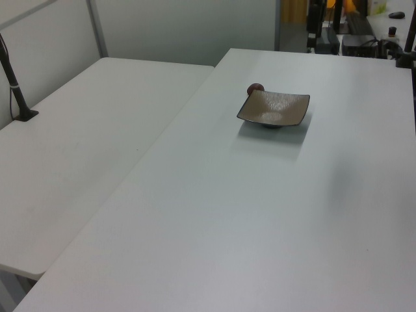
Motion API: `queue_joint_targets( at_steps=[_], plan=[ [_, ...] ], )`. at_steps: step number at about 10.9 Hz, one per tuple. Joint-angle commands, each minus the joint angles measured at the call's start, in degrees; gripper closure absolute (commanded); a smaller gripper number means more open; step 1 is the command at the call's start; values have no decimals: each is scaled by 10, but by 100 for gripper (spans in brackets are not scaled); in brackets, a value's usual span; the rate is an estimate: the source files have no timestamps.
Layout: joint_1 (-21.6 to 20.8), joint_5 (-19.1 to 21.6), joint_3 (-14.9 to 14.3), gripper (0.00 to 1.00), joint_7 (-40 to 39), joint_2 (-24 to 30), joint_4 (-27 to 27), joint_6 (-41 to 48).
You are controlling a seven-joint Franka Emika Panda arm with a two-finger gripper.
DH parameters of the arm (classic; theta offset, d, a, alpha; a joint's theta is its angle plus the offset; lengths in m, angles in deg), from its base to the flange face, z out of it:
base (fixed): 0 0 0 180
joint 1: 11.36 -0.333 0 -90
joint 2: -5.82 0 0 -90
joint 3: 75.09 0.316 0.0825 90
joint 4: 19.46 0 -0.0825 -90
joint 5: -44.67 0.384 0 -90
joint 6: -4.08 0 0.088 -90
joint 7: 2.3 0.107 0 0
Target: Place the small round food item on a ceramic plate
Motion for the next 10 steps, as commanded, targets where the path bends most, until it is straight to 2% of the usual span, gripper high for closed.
queue_joint_targets(
  at_steps=[1,10],
  plan=[
    [-7,0,-5,0,-5,16,-27,-31],
    [-6,7,-6,0,-8,-5,-20,-59]
  ],
)
